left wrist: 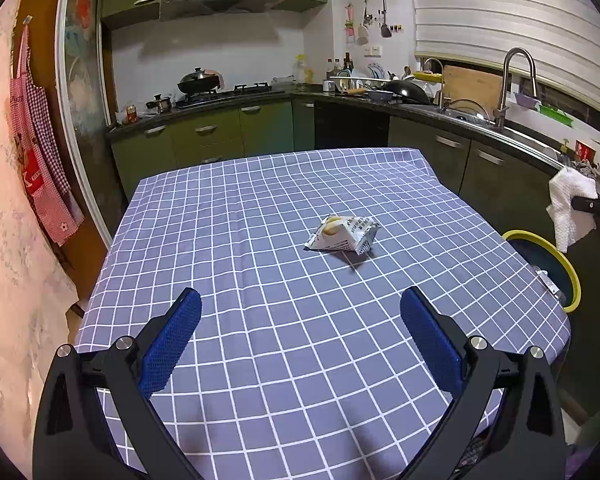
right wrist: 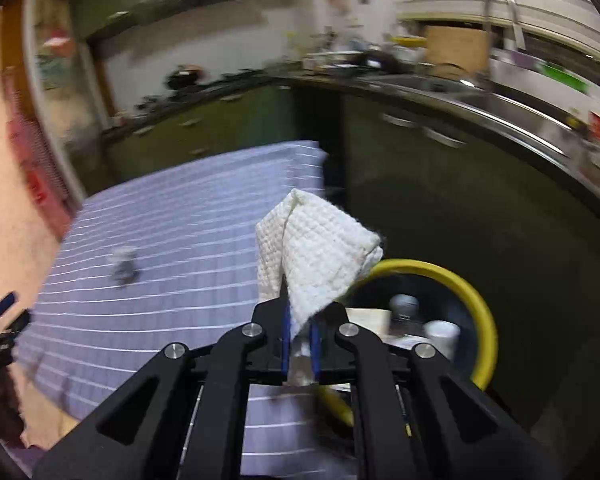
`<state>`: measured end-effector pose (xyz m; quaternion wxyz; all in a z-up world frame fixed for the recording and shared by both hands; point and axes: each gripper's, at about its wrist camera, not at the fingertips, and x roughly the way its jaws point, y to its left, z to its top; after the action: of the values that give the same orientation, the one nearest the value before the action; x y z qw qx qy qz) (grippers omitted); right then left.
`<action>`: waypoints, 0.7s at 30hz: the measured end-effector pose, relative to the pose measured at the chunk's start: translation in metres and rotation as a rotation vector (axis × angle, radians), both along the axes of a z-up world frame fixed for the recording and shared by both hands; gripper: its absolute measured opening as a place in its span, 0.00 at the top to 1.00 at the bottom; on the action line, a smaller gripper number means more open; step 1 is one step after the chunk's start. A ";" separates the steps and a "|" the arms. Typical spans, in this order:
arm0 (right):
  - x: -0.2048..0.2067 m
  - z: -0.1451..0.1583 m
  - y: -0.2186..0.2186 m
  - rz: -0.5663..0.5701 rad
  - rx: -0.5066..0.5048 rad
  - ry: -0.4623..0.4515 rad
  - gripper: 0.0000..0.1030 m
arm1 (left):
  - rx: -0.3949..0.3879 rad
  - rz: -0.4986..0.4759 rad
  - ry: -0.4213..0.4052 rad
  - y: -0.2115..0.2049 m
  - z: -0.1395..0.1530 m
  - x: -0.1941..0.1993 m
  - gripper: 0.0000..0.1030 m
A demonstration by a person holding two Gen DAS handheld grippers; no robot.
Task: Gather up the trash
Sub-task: 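Carry the paper towel over the bin and open the right gripper, then grasp the crumpled white snack wrapper with the left gripper and lift it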
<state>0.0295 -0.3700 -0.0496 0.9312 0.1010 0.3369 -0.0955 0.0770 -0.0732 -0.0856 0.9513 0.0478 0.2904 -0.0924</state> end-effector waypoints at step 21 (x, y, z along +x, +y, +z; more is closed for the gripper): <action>-0.001 -0.047 -0.042 -0.196 -0.017 0.022 0.24 | 0.018 -0.098 0.080 -0.028 -0.017 0.026 0.05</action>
<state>0.0285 -0.4117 -0.0961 0.9145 0.1243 0.3347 -0.1901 0.1030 -0.1016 -0.1023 0.9327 0.0669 0.3263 -0.1383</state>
